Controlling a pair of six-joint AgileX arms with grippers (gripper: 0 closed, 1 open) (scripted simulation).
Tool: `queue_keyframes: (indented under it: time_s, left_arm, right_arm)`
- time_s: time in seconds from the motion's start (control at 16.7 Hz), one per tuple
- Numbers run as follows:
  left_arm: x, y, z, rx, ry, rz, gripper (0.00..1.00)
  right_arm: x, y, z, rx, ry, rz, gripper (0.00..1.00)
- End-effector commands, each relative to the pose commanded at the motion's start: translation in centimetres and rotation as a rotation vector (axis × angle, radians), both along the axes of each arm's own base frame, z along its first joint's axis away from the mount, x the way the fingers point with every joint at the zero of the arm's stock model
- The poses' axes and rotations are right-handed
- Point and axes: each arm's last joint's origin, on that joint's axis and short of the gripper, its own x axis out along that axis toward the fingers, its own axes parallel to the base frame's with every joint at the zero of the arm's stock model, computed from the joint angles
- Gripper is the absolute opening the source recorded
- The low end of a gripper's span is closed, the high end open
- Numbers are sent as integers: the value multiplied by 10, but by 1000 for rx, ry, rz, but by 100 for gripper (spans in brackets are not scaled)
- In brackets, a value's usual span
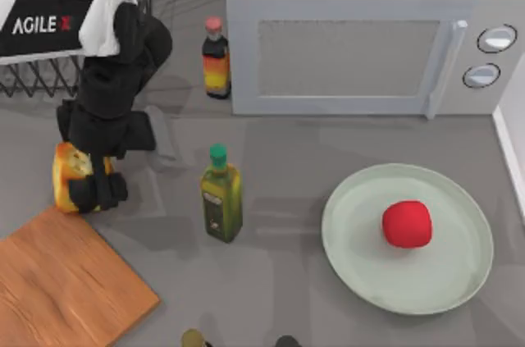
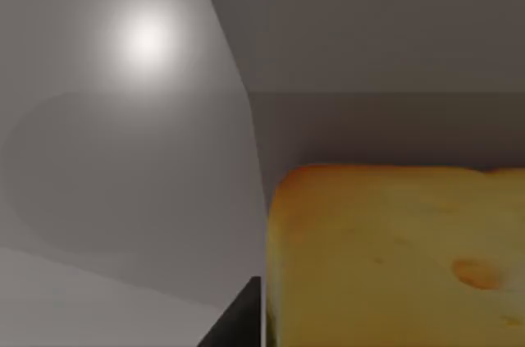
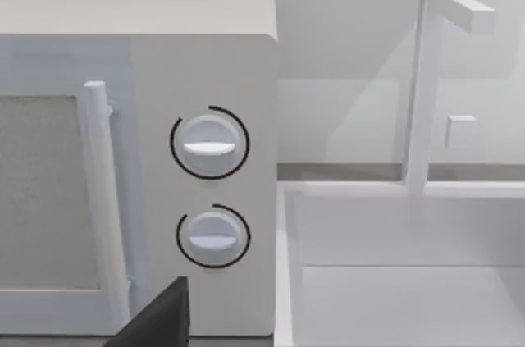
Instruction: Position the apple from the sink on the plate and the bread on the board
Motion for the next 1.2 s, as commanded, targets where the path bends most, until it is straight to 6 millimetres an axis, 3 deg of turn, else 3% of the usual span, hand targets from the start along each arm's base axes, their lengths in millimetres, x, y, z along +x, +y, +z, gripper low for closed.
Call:
queue_keyframes:
  time_s: [0.6, 1.08, 1.2]
  left_arm:
    - [1, -2, 7, -1, -6, -8, 0]
    - [0, -2, 94, 2, 6, -8, 0]
    - [-1, -1, 101, -2, -3, -5, 0]
  right_arm:
    - [0, 0, 0, 0, 0, 0, 100]
    - [0, 0, 0, 0, 0, 0, 100]
    - [0, 0, 0, 0, 0, 0, 100]
